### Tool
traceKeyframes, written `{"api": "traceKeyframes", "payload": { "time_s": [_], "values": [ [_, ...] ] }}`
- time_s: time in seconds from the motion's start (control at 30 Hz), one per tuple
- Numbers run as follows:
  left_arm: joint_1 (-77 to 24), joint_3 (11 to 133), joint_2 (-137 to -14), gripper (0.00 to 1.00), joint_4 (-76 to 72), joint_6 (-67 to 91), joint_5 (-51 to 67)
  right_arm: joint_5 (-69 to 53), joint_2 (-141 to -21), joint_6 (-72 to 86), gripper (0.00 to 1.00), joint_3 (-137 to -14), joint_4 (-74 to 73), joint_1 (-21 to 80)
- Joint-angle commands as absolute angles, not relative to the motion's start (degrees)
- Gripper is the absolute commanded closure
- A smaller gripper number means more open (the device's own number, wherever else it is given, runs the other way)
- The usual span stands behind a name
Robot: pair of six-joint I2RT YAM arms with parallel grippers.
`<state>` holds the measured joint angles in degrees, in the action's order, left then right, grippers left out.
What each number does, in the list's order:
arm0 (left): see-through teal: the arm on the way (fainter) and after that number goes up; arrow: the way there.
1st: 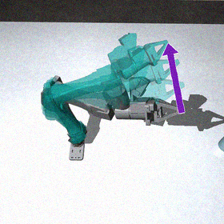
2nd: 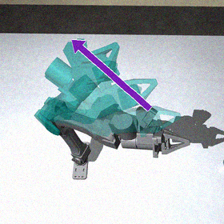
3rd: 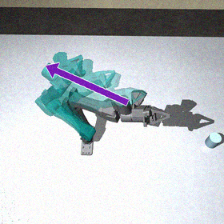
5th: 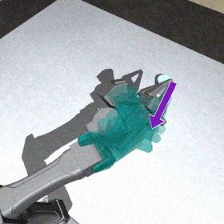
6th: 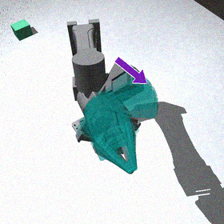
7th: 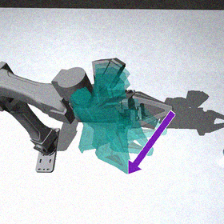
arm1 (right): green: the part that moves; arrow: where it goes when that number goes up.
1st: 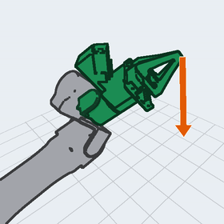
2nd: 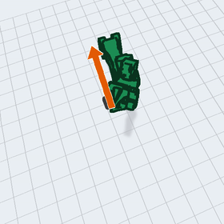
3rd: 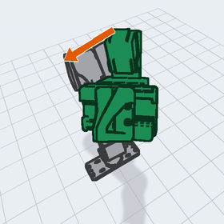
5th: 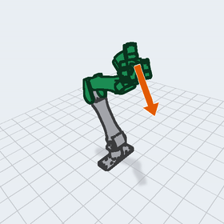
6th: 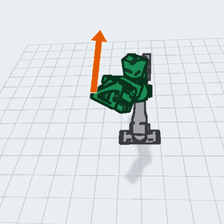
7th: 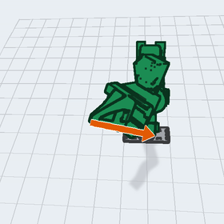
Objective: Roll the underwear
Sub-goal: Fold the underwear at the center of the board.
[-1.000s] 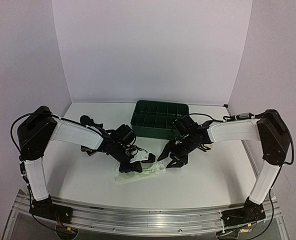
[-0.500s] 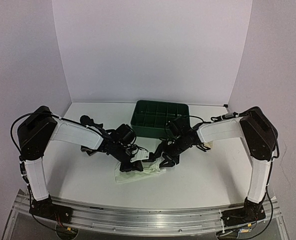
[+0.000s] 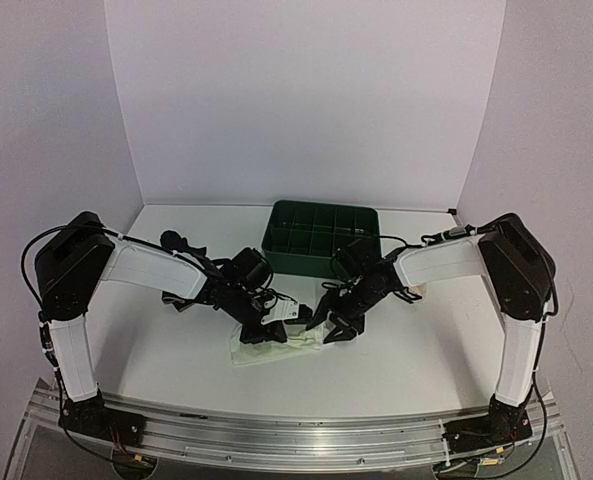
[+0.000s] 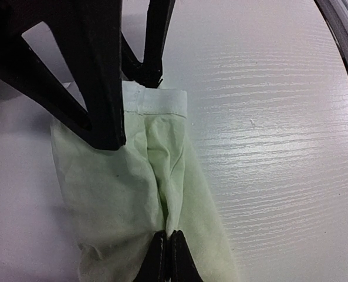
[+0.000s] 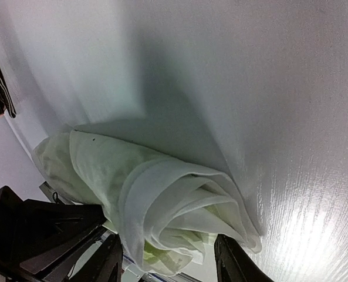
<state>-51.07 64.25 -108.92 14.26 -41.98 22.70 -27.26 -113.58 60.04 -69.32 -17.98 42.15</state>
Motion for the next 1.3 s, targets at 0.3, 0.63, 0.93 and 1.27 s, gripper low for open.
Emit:
{"api": "traceKeyframes", "payload": {
  "time_s": [0.3, 0.63, 0.93, 1.27],
  "values": [
    [-50.68, 64.64, -107.35, 1.0, 13.29, -41.84, 23.17, -31.1, -116.71, 57.4, 0.93, -72.99, -16.96, 42.33],
    [-49.32, 64.44, -101.58, 0.64, 20.49, -45.46, 26.03, -32.32, -114.29, 55.9, 1.0, -72.51, -17.54, 41.93],
    [-47.91, 54.68, -97.98, 0.8, 21.7, -52.31, 25.71, -32.87, -114.29, 49.35, 1.0, -74.42, -24.6, 41.06],
    [-45.45, 51.85, -101.96, 0.81, 18.89, -53.09, 20.58, -31.77, -115.66, 39.62, 1.0, -80.42, -37.73, 40.26]
  ]
}}
